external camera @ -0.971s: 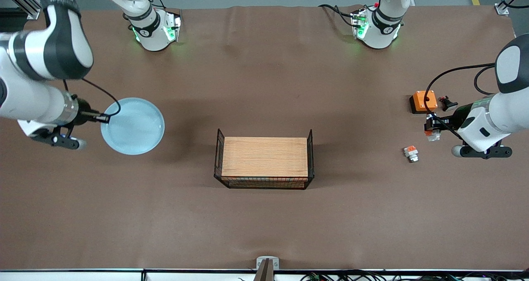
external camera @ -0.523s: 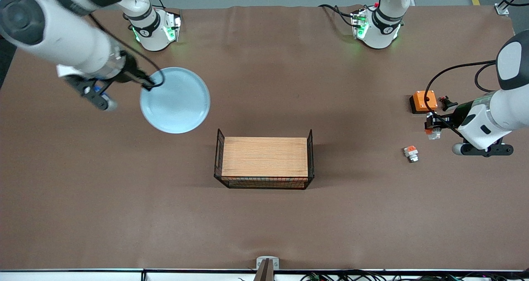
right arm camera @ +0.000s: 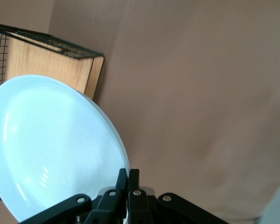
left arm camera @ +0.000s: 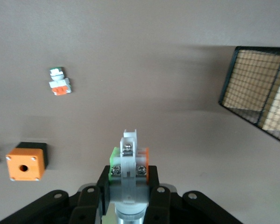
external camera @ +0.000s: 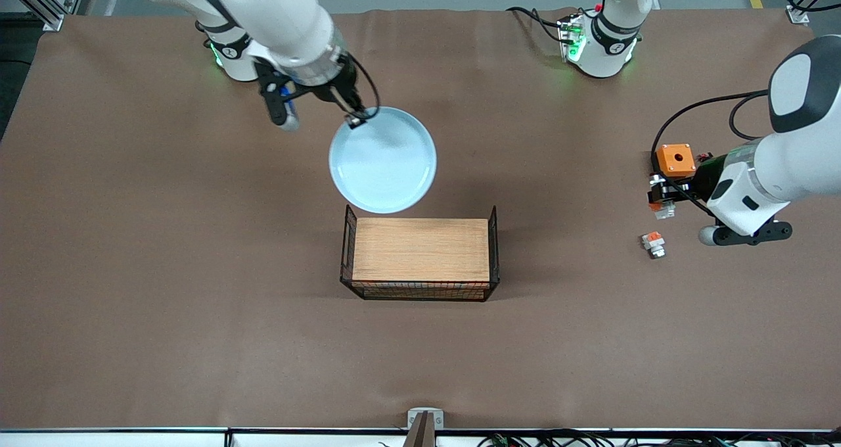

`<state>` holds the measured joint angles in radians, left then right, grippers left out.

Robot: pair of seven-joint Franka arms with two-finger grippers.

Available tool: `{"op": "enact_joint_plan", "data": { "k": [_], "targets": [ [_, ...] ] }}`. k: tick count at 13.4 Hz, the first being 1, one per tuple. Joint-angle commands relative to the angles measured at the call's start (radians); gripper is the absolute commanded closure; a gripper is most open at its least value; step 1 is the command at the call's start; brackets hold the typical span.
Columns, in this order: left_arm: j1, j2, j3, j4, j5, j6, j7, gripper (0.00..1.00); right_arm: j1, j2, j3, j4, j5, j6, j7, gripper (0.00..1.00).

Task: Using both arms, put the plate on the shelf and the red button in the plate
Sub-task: 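Lift the blue plate with the right gripper and carry it over the tray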

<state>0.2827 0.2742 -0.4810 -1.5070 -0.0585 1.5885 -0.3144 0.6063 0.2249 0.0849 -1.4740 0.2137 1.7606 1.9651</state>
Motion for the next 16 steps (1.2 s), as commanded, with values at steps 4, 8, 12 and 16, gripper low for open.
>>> {"op": "enact_joint_plan", "data": {
  "k": [4,8,12,16],
  "targets": [
    [-0.028,0.023,-0.068,0.063,-0.017,-0.004,-0.202,1.00,0.016,0.129,-0.014,0.035,0.015,0.126,0.101,1.00],
    [-0.065,0.037,-0.068,0.085,-0.017,-0.002,-0.264,1.00,0.038,0.227,-0.019,0.115,0.004,0.152,0.112,1.00],
    [-0.106,0.056,-0.068,0.117,-0.024,-0.001,-0.324,1.00,0.041,0.287,-0.019,0.153,-0.036,0.183,0.110,1.00],
    [-0.137,0.069,-0.068,0.125,-0.024,0.030,-0.390,1.00,0.047,0.330,-0.021,0.153,-0.071,0.230,0.104,1.00]
  ]
}}
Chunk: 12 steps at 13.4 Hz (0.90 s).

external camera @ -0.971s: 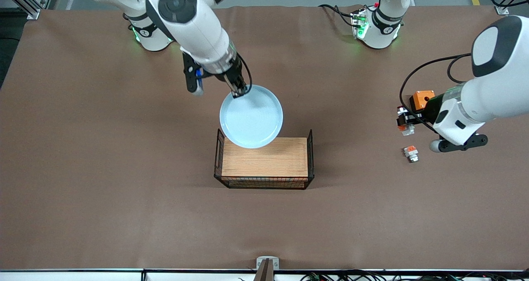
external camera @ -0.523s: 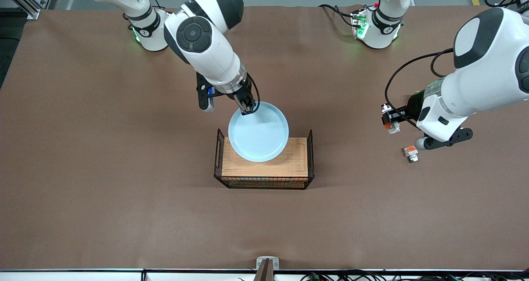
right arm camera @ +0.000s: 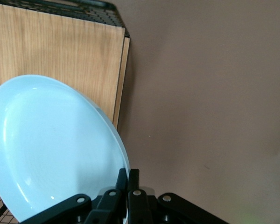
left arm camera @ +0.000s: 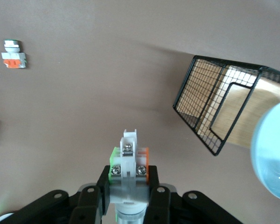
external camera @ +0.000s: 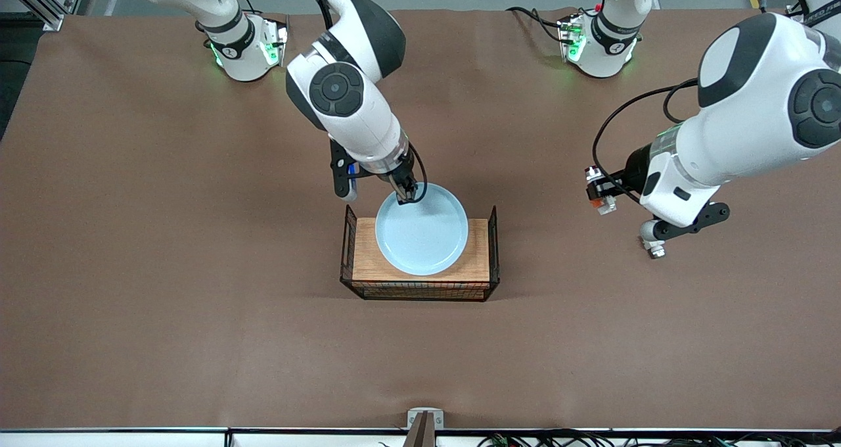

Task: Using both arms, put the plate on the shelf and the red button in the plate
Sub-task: 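Lift the blue plate with the right gripper and carry it over the tray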

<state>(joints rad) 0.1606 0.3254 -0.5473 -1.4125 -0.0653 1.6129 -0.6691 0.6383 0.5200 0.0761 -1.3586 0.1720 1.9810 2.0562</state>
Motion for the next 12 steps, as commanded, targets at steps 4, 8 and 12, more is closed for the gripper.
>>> {"op": "enact_joint_plan", "data": {
  "k": [4,8,12],
  "targets": [
    [-0.042,0.020,0.000,0.032,-0.018,0.016,-0.070,1.00,0.009,0.064,-0.012,0.036,-0.054,0.029,0.002,0.99],
    [-0.076,0.026,0.000,0.032,-0.018,0.027,-0.112,1.00,0.011,0.089,-0.012,0.033,-0.069,0.051,-0.007,0.98],
    [-0.093,0.029,0.000,0.032,-0.018,0.041,-0.141,1.00,0.014,0.107,-0.012,0.033,-0.081,0.052,-0.004,0.73]
  ]
}}
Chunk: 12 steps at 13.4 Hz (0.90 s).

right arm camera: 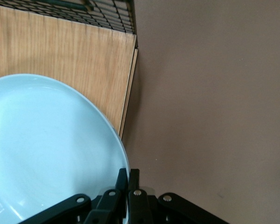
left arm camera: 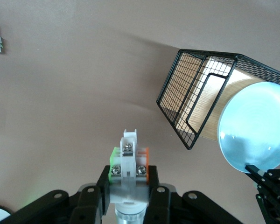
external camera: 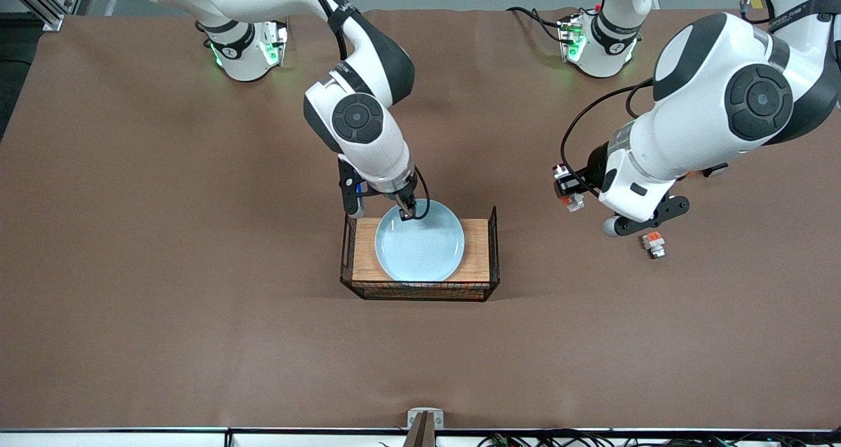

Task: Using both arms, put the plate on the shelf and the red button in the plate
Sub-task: 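Lower the plate onto the wooden tray, open the right gripper, withdraw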

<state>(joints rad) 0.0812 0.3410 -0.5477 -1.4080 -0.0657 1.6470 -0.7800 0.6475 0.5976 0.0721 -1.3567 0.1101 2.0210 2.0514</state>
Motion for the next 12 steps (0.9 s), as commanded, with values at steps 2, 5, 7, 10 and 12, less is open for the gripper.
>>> {"op": "enact_joint_plan", "data": {
  "k": [2,5,7,10,12],
  "targets": [
    [-0.017,0.019,-0.001,0.027,-0.017,0.020,-0.051,1.00,-0.003,0.036,-0.008,0.031,-0.017,0.012,0.004,0.54],
    [-0.031,0.021,0.000,0.027,-0.016,0.022,-0.061,1.00,-0.006,0.034,-0.008,0.031,-0.020,0.005,0.009,0.10],
    [-0.031,0.021,0.000,0.027,-0.016,0.020,-0.064,1.00,-0.009,0.024,-0.008,0.036,-0.020,-0.014,0.007,0.01],
    [-0.034,0.026,0.000,0.027,-0.016,0.033,-0.074,1.00,-0.009,0.014,-0.008,0.105,-0.023,-0.157,0.000,0.01],
    [-0.037,0.027,0.000,0.026,-0.016,0.034,-0.081,1.00,-0.009,-0.034,-0.003,0.123,-0.015,-0.218,-0.049,0.01]
  ]
}}
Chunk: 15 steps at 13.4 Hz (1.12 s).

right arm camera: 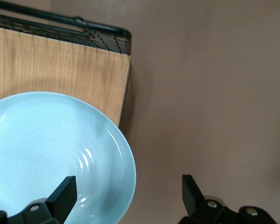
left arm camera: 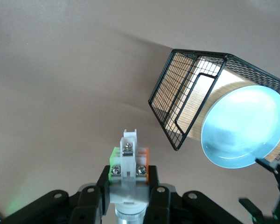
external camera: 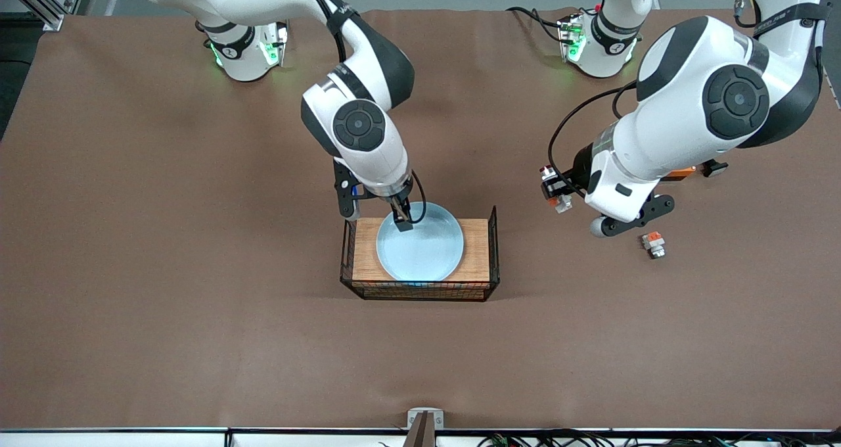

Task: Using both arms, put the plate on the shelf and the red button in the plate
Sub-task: 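Lower the plate onto the wooden tray, open the right gripper, withdraw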

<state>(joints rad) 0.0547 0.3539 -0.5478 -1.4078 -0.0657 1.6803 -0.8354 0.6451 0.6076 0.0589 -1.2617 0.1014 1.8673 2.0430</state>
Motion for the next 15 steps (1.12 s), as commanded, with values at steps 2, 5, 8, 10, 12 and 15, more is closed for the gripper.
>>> {"op": "enact_joint_plan", "data": {
  "k": [2,5,8,10,12,15],
  "targets": [
    [-0.012,0.016,0.000,0.026,-0.016,0.001,-0.025,1.00,0.001,-0.124,0.010,0.018,-0.008,-0.132,-0.163,0.01],
    [-0.013,0.023,0.000,0.026,-0.016,0.015,-0.027,1.00,-0.021,-0.253,0.004,-0.007,-0.008,-0.284,-0.346,0.01],
    [-0.038,0.037,0.000,0.027,-0.016,0.059,-0.077,1.00,-0.111,-0.456,0.003,-0.179,-0.009,-0.333,-0.603,0.01],
    [-0.058,0.045,0.002,0.027,-0.016,0.104,-0.119,1.00,-0.168,-0.633,0.002,-0.383,-0.011,-0.274,-0.804,0.01],
    [-0.078,0.056,0.000,0.032,-0.016,0.130,-0.158,1.00,-0.235,-0.774,0.002,-0.561,-0.011,-0.200,-0.968,0.01],
    [-0.148,0.120,0.005,0.088,-0.014,0.200,-0.284,1.00,-0.370,-0.805,0.001,-0.591,-0.011,-0.212,-1.189,0.01]
  ]
}}
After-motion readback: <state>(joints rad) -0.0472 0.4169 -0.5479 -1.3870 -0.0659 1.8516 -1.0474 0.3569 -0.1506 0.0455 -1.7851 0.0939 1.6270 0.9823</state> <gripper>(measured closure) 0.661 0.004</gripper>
